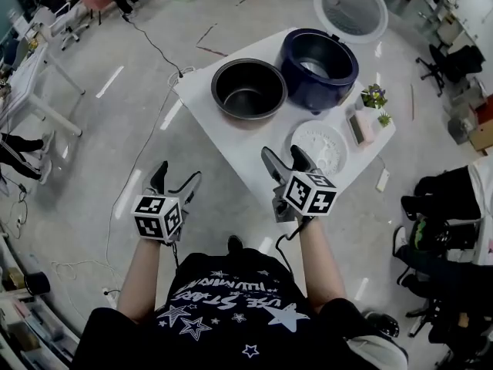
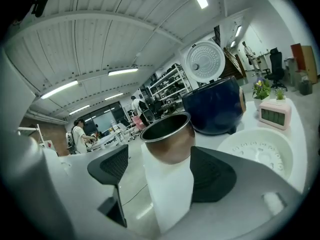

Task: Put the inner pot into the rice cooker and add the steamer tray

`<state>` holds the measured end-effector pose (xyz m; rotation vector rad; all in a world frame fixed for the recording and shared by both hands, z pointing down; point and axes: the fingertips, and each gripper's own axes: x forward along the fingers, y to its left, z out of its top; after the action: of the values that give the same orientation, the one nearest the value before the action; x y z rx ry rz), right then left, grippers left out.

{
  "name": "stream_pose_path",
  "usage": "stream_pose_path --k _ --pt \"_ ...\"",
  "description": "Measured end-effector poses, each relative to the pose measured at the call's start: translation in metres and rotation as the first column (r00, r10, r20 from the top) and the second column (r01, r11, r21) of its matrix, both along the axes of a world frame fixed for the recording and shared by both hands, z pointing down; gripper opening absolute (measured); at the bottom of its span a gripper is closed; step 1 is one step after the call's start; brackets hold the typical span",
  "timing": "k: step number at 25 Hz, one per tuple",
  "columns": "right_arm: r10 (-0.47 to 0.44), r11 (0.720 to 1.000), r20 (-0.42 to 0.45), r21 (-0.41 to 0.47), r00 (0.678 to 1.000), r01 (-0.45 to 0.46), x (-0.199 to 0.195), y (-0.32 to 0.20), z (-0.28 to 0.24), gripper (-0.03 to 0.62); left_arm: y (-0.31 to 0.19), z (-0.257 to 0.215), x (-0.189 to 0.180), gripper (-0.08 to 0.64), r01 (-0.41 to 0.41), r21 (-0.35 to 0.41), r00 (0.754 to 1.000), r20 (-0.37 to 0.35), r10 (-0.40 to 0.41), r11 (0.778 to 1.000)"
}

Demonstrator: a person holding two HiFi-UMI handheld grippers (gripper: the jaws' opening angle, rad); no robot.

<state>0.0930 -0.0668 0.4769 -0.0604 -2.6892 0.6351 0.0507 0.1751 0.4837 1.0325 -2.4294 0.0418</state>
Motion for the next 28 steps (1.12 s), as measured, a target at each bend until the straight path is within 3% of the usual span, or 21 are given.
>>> stream_pose_path --k 8,15,23,28 --pt "0.038 0.998 0.014 -0.043 0.999 -0.038 -0.039 -0.020 -0.007 0.400 -0.011 -0.011 -0.052 0.396 0.001 -0.006 1.000 0.011 -0.001 1.000" --pt "0.152 0.986 0.020 -0.071 0.988 -0.150 -0.067 -0.041 -0.008 0.397 -0.032 -0.016 -0.114 0.396 -0.068 0.014 0.997 0.029 0.068 0.998" --pt "0.340 0.936 -0.041 -0.077 0.939 -0.342 -0.109 -0.061 -0.002 0.393 -0.067 -0.017 -0.215 0.396 -0.228 0.037 0.974 0.012 0.228 0.973" --pt "0.470 0.875 -0.092 -0.082 0.878 -0.477 -0.123 -0.076 0.002 0.387 -0.099 -0.019 -0.267 0.396 -0.356 0.048 0.934 -0.004 0.357 0.933"
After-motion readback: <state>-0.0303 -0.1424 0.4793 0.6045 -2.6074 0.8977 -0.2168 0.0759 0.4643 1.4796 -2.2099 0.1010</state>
